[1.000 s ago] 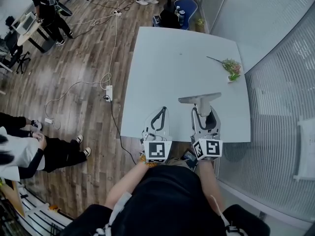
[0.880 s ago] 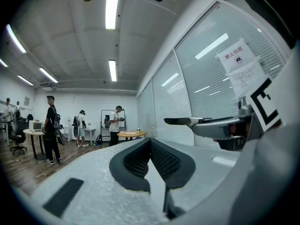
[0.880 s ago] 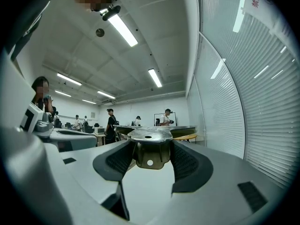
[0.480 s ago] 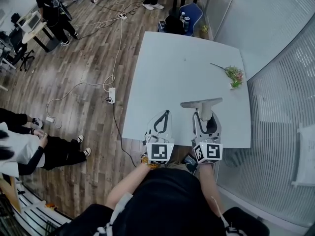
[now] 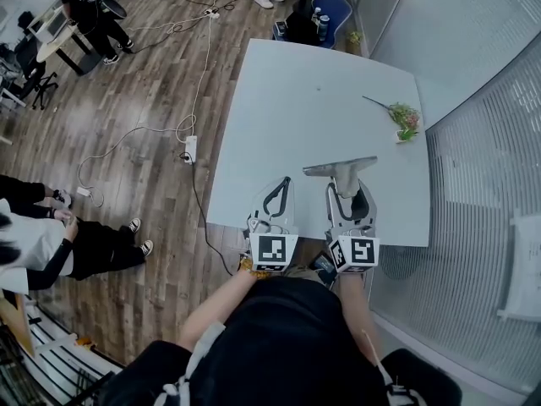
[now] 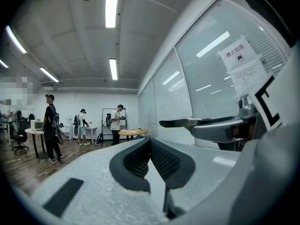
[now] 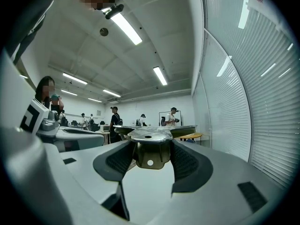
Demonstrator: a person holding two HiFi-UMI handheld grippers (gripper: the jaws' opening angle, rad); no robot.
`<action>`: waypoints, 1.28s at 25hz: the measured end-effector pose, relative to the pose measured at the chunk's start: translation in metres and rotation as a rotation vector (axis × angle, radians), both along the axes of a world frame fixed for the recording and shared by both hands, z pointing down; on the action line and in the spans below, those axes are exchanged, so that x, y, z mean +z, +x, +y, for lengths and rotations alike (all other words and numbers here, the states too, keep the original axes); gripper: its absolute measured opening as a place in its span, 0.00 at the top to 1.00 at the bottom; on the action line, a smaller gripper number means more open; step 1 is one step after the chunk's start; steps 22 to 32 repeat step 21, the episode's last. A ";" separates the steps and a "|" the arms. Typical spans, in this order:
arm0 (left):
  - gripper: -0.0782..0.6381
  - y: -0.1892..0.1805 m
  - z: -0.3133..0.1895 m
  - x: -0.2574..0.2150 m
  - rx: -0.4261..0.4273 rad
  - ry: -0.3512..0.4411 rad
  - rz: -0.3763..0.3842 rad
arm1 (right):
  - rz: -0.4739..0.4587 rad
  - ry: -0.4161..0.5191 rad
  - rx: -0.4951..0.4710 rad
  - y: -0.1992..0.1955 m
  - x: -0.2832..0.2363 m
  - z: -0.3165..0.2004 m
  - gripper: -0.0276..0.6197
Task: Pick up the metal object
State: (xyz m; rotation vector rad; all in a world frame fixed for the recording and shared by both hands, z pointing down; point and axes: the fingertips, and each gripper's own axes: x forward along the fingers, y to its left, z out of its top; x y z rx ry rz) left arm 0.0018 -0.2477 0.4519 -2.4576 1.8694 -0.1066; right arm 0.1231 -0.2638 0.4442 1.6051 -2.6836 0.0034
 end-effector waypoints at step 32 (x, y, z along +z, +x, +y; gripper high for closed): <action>0.88 0.008 -0.003 0.018 -0.008 -0.032 -0.003 | -0.011 -0.046 -0.023 0.006 0.020 -0.009 0.57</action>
